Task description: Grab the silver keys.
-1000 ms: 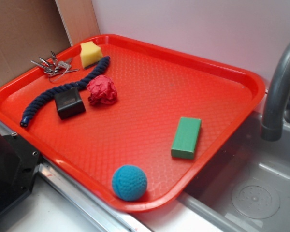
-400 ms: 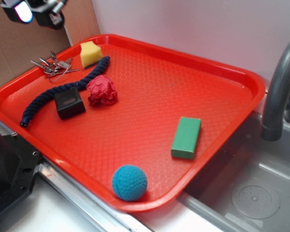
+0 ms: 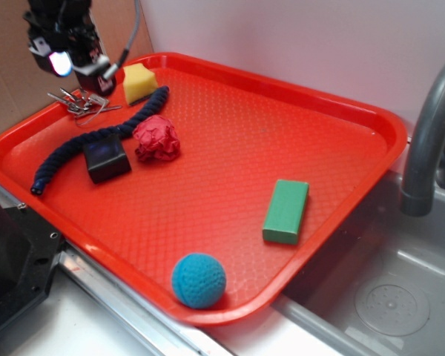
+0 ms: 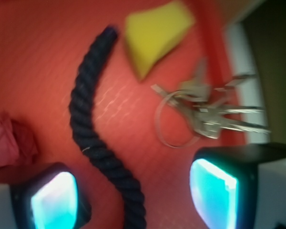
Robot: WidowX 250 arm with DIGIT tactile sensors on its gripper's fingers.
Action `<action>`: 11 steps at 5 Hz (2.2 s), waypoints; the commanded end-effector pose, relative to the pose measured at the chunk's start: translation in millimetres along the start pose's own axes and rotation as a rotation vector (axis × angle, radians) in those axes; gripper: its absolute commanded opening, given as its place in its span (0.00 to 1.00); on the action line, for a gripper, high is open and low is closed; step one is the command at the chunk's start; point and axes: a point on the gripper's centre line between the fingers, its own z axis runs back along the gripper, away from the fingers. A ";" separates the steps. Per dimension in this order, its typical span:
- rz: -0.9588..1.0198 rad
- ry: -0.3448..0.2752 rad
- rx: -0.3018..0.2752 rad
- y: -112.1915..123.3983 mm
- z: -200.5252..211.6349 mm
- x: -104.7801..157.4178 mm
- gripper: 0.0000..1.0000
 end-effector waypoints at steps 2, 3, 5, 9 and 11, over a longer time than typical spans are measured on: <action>0.034 -0.069 0.047 28.1 -40.7 23.1 1.00; 0.023 -0.051 0.048 27.3 -49.7 31.8 1.00; 0.047 -0.044 0.004 34.3 -58.0 25.6 0.64; 0.001 -0.028 -0.012 24.2 -44.0 22.4 0.00; -0.011 -0.215 -0.026 -21.6 58.8 -16.9 0.00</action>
